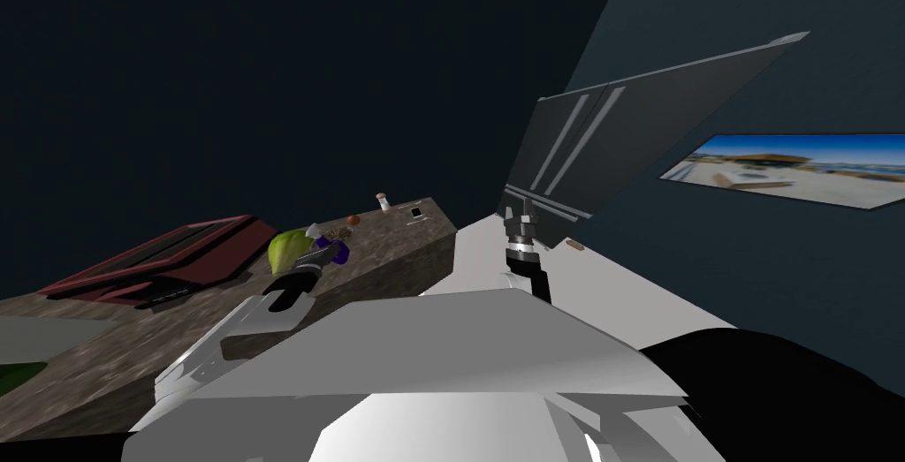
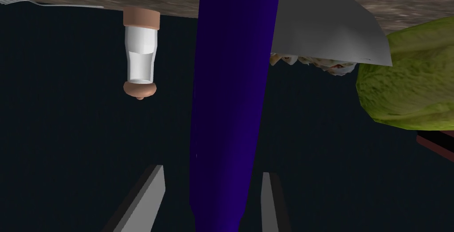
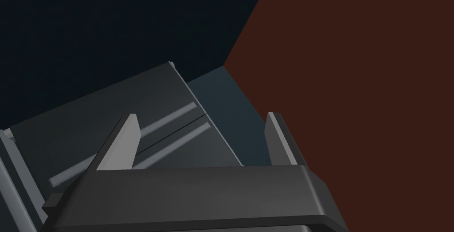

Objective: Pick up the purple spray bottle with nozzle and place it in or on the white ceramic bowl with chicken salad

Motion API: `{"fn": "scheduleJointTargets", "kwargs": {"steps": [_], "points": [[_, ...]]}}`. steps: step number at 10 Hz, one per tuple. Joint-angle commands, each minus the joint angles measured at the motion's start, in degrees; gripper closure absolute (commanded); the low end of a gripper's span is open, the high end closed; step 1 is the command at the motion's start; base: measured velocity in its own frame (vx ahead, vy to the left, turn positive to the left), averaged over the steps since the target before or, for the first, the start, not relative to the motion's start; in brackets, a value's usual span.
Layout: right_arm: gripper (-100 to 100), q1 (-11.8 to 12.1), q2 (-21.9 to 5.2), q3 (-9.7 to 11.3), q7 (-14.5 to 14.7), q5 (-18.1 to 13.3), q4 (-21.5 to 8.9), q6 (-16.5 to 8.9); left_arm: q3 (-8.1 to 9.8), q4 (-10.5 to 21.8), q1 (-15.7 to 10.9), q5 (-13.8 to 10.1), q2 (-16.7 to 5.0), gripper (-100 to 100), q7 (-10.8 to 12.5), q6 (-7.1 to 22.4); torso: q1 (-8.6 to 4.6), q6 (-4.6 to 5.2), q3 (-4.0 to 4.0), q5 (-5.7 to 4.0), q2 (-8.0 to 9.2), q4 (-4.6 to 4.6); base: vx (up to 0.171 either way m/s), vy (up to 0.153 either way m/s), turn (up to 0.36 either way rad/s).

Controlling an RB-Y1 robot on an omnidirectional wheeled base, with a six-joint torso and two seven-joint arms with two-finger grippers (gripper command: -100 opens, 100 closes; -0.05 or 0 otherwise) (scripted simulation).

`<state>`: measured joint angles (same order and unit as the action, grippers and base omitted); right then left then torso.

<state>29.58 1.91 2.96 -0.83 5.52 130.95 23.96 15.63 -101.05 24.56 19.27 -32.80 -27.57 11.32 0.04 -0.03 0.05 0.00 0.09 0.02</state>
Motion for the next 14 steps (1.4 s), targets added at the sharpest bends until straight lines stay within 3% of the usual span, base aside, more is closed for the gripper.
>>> {"fn": "scheduleJointTargets", "kwargs": {"steps": [1, 4, 5, 6, 14], "points": [[0, 0.0, 0.0, 0.0, 0.0, 0.0, 0.0, 0.0, 0.0, 0.0, 0.0, 0.0, 0.0, 100, 0.0, 0.0, 0.0, 0.0, 0.0, 0.0, 0.0, 0.0, 0.0, 0.0, 0.0], [0, 0.0, 0.0, 0.0, 0.0, 0.0, 0.0, 0.0, 0.04, 0.0, 0.0, 0.0, 0.0, 100, -0.1, 0.0, 0.03, 0.02, -0.03, 0.04, -0.05, -0.01, 0.0, 0.0, 0.0], [0, 0.0, 0.0, 0.0, 0.0, 0.0, 0.0, 0.0, 0.03, 0.0, 0.0, 0.0, 0.0, 0, -0.1, 0.0, 0.03, 0.03, -0.03, 0.03, -0.06, -0.01, 0.0, 0.0, 0.0], [0, 0.0, 0.0, 0.0, 0.0, 0.0, 0.0, 0.0, -0.76, -2.0, 1.2, 0.1, 0.2, 100, -0.3, 0.1, 0.03, 0.02, -0.03, 0.03, -0.05, -0.01, 0.044, 0.021, 0.174], [0, 0.0, 0.0, 0.0, 0.0, 0.0, 0.0, 0.0, -5.09, -11.3, 6.7, 1.5, 2.5, 100, -2.0, -0.4, 0.03, -0.01, -0.13, 0.0, -0.24, -0.04, 0.065, 0.019, 0.152]]}}
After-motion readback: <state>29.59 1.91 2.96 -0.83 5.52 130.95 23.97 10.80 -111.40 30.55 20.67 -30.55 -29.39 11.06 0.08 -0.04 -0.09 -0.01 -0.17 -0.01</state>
